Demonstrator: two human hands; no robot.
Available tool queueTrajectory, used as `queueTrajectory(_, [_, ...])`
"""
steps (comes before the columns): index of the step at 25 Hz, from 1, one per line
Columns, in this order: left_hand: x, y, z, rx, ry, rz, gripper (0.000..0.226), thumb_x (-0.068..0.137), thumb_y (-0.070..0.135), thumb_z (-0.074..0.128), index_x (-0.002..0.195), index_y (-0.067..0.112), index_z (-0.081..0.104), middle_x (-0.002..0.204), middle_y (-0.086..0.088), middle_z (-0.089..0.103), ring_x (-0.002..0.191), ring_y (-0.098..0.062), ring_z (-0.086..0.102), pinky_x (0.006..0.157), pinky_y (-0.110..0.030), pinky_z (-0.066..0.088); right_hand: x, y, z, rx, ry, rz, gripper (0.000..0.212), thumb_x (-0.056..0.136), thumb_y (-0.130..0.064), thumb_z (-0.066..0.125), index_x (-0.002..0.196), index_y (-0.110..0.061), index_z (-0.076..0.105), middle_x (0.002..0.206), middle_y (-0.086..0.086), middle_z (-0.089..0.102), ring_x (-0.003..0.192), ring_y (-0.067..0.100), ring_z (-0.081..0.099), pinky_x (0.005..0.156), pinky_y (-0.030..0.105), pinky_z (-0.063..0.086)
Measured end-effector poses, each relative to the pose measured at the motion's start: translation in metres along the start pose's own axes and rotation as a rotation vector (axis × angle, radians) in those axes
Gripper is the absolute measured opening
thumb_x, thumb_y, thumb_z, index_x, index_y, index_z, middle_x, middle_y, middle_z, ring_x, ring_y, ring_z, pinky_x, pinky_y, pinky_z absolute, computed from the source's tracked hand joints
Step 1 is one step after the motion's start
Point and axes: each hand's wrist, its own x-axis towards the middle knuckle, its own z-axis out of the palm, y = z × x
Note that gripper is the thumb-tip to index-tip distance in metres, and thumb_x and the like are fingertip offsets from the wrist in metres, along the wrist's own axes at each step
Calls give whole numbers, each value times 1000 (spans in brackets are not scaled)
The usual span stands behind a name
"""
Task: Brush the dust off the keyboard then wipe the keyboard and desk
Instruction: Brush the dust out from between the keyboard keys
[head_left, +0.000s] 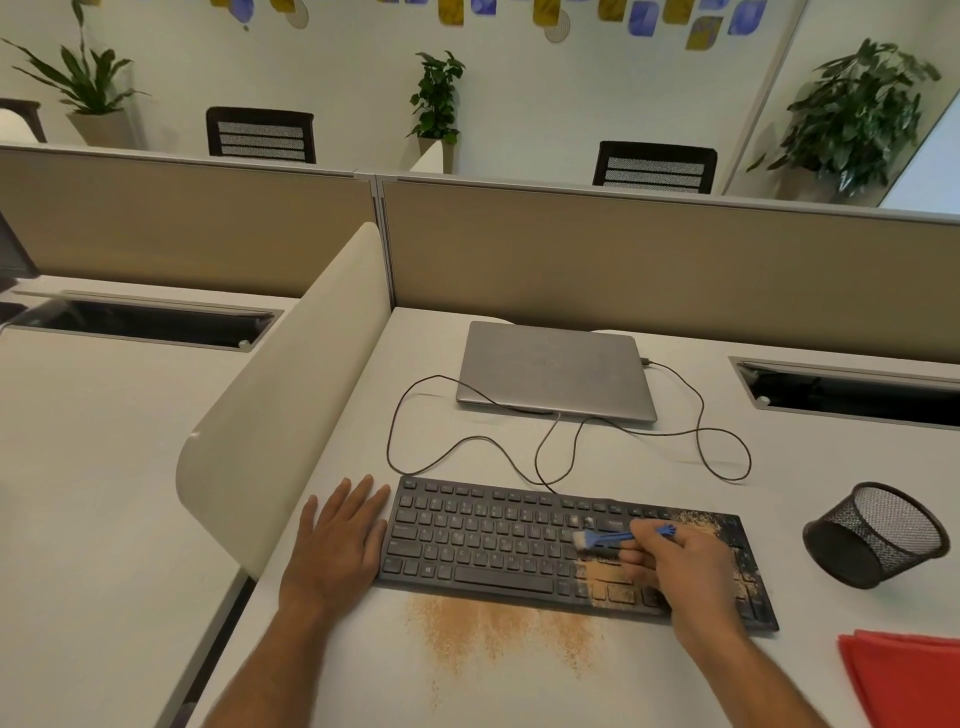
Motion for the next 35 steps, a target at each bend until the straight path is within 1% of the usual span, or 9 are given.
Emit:
queueTrajectory(4, [0,1,-1,7,-3,-7,71,91,58,-3,156,42,20,164,20,8,151,-1,-7,124,-38,-9,2,2,-3,-77,-12,12,4,86,-6,66,87,-4,69,67,15,71,59,27,67,64,41,59])
queueTrajectory(8, [0,1,-1,6,-7,-6,71,91,58,-3,157,42,20,164,20,7,151,-1,-8,124,-38,-10,-1,-2,-1,-71,-30,-20,4,86,-9,67,87,-7,70,70,13,72,66,28,70,67,42,59])
queueTrajectory(12, [0,2,-1,16,-15,-11,72,90,58,-5,157,42,18,165,20,6,151,-1,-9,124,-38,-10,-5,-5,-4,-183,-45,-90,6,86,-6,66,83,-6,71,62,10,70,59,26,69,55,36,57])
queueTrajectory(17, [0,1,-1,12,-15,-5,72,90,58,-5,157,42,18,165,20,6,151,-1,-9,124,-38,-10,-11,-8,2,-211,-35,-186,5,86,-15,68,85,-12,72,63,4,71,60,20,69,61,38,59])
queueTrajectory(20, [0,2,0,9,-6,-12,72,90,58,-4,156,43,19,165,20,8,151,-1,-7,124,-38,-9,-11,-7,2,-240,-78,-153,5,86,-10,67,83,-9,71,61,8,70,57,21,69,54,34,57])
queueTrajectory(24, [0,1,0,-2,4,-11,71,91,58,-2,156,42,22,164,19,10,151,-1,-5,124,-38,-8,-11,-9,3,-116,-100,-44,6,86,-8,66,86,-7,72,68,13,71,61,27,68,64,41,59])
queueTrajectory(26, [-1,1,0,0,3,-11,71,91,58,-3,156,42,21,164,19,10,151,-1,-5,124,-39,-8,-13,-5,7,-156,-63,-40,6,86,-9,67,84,-9,72,65,10,71,60,27,69,62,42,59])
queueTrajectory(31, [-1,2,-1,-3,0,-10,72,91,58,-4,156,42,20,164,20,9,151,-1,-7,124,-38,-9,-15,-11,5,-198,46,-130,6,84,-9,67,80,-10,71,58,7,69,51,20,66,49,30,54])
queueTrajectory(35, [0,2,-1,-2,-5,-13,71,90,59,-4,156,43,19,164,20,7,151,-1,-8,124,-38,-10,-17,-10,11,-207,-13,-108,7,85,-12,68,80,-11,72,60,7,70,55,24,68,57,40,59])
